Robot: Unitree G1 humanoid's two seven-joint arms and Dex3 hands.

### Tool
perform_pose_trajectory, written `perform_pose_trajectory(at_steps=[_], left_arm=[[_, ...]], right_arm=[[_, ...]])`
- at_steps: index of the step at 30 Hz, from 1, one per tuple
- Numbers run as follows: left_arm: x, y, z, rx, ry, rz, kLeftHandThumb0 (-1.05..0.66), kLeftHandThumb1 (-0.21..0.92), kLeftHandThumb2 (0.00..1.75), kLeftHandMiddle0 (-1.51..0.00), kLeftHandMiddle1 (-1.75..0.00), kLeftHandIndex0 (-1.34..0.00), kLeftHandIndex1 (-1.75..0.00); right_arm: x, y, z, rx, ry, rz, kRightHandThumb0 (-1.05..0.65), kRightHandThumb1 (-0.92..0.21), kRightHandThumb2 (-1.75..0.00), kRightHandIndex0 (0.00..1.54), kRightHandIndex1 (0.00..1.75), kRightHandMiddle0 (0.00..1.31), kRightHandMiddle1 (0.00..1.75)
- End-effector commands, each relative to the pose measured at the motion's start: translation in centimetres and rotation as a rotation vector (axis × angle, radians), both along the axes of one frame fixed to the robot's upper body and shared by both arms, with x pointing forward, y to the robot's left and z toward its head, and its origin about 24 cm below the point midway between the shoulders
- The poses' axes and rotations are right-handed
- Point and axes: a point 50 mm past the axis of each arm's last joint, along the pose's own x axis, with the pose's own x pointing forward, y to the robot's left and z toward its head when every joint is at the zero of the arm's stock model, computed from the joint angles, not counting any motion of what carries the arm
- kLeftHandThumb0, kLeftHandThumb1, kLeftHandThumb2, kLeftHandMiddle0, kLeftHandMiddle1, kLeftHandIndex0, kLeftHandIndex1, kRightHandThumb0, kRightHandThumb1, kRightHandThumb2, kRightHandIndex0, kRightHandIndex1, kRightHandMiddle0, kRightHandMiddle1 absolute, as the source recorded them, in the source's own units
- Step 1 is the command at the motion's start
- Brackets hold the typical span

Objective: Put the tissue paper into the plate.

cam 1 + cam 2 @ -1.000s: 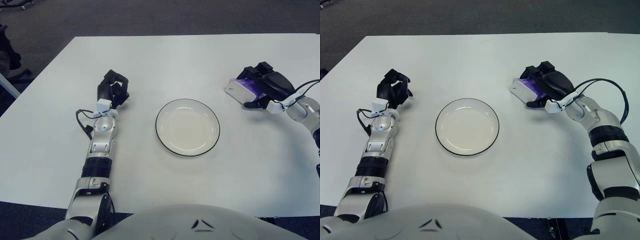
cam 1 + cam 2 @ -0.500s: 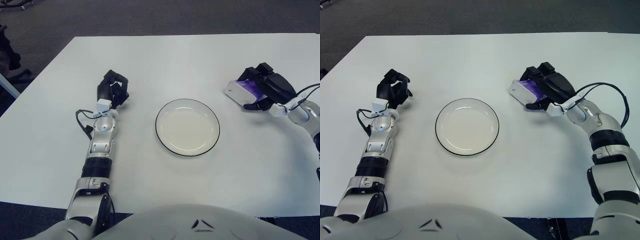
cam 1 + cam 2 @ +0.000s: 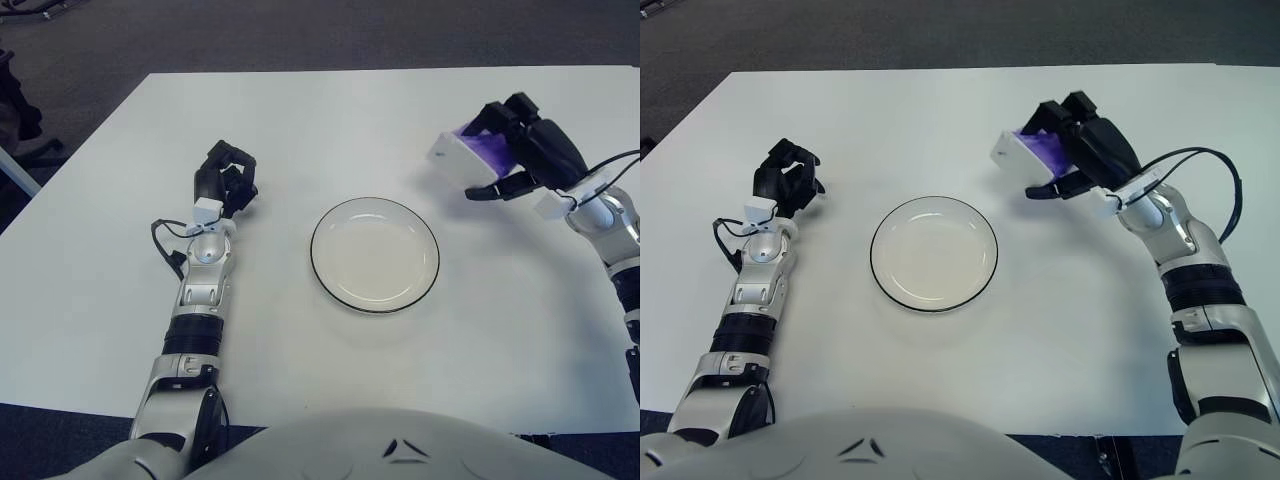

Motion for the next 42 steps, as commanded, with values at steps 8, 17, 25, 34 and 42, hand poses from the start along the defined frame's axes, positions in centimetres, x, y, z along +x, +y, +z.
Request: perform_pose_trajectory(at_steps=[8,17,25,34,42], left_arm=[[-3.0,-0.1,-5.8,-0.038,0.214,0.019,-0.36,0.92,0.49,-0.87,-1.75,-0.64,-1.69],[-2.9,-0.1,-5.8,-0.037,0.217,0.018,-0.36,0.92,0.49,-0.87,-1.75,-0.64,-1.7],[-2.9,-0.2,-5.9,-0.038,0.216,0.016,-0.36,0.92,0.49,-0.87,-1.75,-0.64,-1.71],[-2.9,-0.4,-5.8,-0.037,0.216,0.015,-0.36,0.92,0.49,-0.87,-1.75,-0.64,-1.72],[-2.9,-0.4,-5.8,-0.036,0.217,0.013,-0.36,0.92,0.49,-0.87,-1.75,-0.63,-1.72]], right_arm=[[-1.0,3.1,2.8,-0.024,-0.188,0.097,-0.1,-0.92,-0.12,0.87,1.75,0.64,1.75],[-1.8,5.8,3.6,-0.052,-0.213,0.239,-0.11,-0.92,-0.13,0.89,1.75,0.64,1.75],[-2.1,7.9,2.1,0.03,-0.131,0.478,-0.06,-0.92,-0.14,0.89,1.75,0.64,1.75],[-2.7,8.7,0.7,0.133,0.223,0.649,-0.02,-0.92,-0.2,0.9,1.75,0.67,1.75],[-3.4,8.4,0.9,0.026,0.232,0.615,-0.02,-0.92,-0.22,0.87,1.75,0.69,1.75]])
